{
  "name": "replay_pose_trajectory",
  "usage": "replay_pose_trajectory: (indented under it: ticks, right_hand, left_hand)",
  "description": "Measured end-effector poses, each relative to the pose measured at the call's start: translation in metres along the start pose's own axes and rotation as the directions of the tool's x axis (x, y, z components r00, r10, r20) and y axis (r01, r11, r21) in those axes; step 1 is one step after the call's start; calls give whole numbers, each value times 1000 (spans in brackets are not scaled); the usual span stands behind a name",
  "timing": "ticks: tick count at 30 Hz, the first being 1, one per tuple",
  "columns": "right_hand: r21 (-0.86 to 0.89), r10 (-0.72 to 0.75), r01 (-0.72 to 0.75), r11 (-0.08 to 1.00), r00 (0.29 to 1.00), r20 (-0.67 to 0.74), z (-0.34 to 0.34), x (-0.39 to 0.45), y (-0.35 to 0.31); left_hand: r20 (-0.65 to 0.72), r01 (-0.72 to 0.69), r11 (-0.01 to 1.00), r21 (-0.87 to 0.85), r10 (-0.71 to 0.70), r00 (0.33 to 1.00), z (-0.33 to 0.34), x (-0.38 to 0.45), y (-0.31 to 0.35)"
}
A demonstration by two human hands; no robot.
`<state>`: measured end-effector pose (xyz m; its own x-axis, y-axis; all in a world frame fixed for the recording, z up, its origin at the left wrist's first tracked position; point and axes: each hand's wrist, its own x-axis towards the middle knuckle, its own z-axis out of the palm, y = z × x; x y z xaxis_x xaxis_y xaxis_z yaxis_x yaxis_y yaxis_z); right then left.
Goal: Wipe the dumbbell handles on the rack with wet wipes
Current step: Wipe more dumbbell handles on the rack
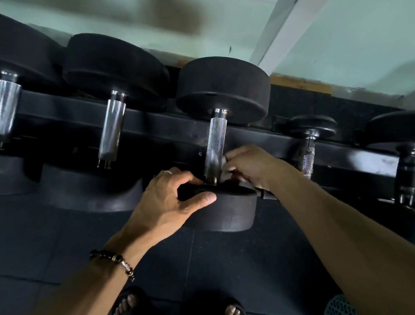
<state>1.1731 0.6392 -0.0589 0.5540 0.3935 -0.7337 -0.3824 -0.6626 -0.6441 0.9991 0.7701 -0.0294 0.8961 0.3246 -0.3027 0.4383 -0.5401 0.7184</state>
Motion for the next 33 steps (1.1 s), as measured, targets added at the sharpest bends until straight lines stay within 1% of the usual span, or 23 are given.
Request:
replay_pose_trajectory:
  ticks: [2, 3, 4, 5, 8, 9, 10, 12, 13, 14, 15, 16, 17, 18, 19, 21, 22, 24, 26, 28, 29, 31, 33]
  right_hand:
    - [171, -70, 89, 981, 991, -116, 1, 10, -15]
    - [264, -87, 125, 956, 985, -151, 5, 14, -20]
    - [302, -84, 131, 944, 983, -164, 8, 15, -19]
    - [264, -65, 105, 959, 986, -155, 10, 16, -13]
    - [-16, -14, 13, 1000, 999, -51, 4, -12, 7]
    - [-38, -14, 12, 999, 999, -49, 0, -22, 8]
    - [-9, -28, 27, 1000, 997, -66, -5, -33, 5]
    - [78, -104, 113, 991, 988, -112, -8, -57, -10]
    - [68, -164, 176, 982, 975, -149, -6, -65, -18]
    - [14, -227, 234, 972, 953, -199, -1, -76, -25]
    - [-66, -290, 282, 957, 926, -243, 5, -82, -29]
    - [-140, -343, 315, 939, 895, -285, 13, -90, -32]
    - [-182, -376, 332, 925, 868, -323, 21, -97, -34]
    - [-192, -386, 337, 922, 854, -350, 28, -102, -33]
    - [-172, -382, 342, 924, 851, -361, 34, -107, -32]
    - [-70, -345, 346, 936, 855, -386, 44, -113, -29]
    - [-39, -325, 340, 939, 847, -420, 47, -115, -25]
    - [-86, -264, 260, 962, 797, -544, 49, -115, -15]
    - [-156, -175, 97, 983, 760, -625, 51, -112, -4]
    - [-128, -68, -18, 992, 771, -633, 58, -105, 5]
    - [-116, -48, -33, 993, 776, -629, 64, -101, 8]
    - [-145, -94, -1, 989, 756, -648, 76, -93, 13]
    - [-144, -121, 31, 989, 726, -677, 80, -89, 17]
  left_hand:
    - [5, -3, 1000, -1, 3, 1000, 0, 0, 2]
    - [5, -8, 1000, -3, 8, 1000, 0, -1, 2]
    - [5, -16, 1000, -4, 16, 1000, -1, -1, 3]
    - [7, -20, 1000, -3, 20, 1000, -1, -1, 3]
    - [13, -9, 1000, 24, 8, 1000, 0, -1, 1]
    - [24, -15, 999, 46, 14, 1000, -1, 0, 2]
    - [39, -32, 997, 66, 29, 999, -3, 2, 2]
    - [81, -67, 994, 87, 60, 995, -8, 6, 5]
    - [99, -80, 994, 77, 72, 992, -11, 8, 7]
    - [128, -79, 996, 31, 75, 989, -16, 11, 9]
    - [153, -45, 997, -66, 54, 987, -19, 14, 12]
    - [172, -6, 978, -210, 43, 984, -24, 17, 17]
    - [181, 17, 937, -350, 49, 982, -30, 21, 23]
    - [185, 34, 878, -477, 62, 981, -35, 24, 30]
    - [196, 54, 834, -550, 66, 978, -38, 28, 35]
    - [232, 118, 794, -596, 30, 972, -40, 36, 39]
    - [234, 147, 791, -593, -4, 972, -39, 42, 38]
    - [190, 163, 827, -539, -69, 979, -36, 56, 25]
    - [50, 104, 898, -426, -92, 995, -32, 73, 6]
    - [-72, 53, 950, -308, -78, 994, -28, 89, -2]
    - [-97, 41, 959, -282, -71, 993, -24, 97, -2]
    - [-70, 38, 943, -331, -65, 995, -11, 113, 1]
    - [-46, 61, 894, -444, -91, 995, 1, 129, 5]
